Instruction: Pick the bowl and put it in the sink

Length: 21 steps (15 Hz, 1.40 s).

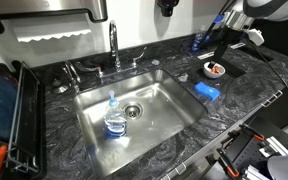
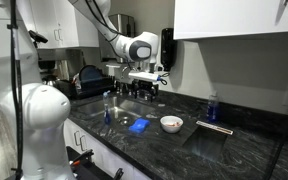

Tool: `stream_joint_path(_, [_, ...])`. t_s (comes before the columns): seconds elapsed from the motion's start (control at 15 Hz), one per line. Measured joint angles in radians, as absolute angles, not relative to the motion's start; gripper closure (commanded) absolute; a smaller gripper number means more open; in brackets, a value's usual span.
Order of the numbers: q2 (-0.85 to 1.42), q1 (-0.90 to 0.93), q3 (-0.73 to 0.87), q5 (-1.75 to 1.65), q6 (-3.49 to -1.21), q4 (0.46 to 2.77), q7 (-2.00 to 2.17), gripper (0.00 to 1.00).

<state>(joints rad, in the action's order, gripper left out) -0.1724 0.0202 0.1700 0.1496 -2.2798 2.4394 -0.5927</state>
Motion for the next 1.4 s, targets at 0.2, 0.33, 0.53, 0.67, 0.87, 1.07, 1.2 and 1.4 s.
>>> stream_joint_path(0.2, [-0.172, 0.020, 0.155, 0.147, -2.290, 2.472, -0.566, 0.00])
stream_joint_path(0.33, [-0.171, 0.020, 0.146, 0.146, -2.309, 2.503, -0.543, 0.00])
stream_joint_path(0.53, [-0.169, 0.020, 0.141, 0.146, -2.344, 2.541, -0.509, 0.00])
stream_joint_path(0.67, [-0.170, 0.020, 0.141, 0.141, -2.366, 2.555, -0.482, 0.00])
stream_joint_path(0.87, [-0.170, 0.016, 0.141, 0.100, -2.402, 2.559, -0.426, 0.00])
stream_joint_path(1.07, [-0.171, 0.002, 0.141, 0.025, -2.437, 2.559, -0.370, 0.00])
stream_joint_path(1.2, [-0.170, -0.016, 0.141, -0.030, -2.447, 2.559, -0.333, 0.00])
stream_joint_path(1.4, [-0.163, -0.047, 0.145, -0.077, -2.480, 2.559, -0.303, 0.00])
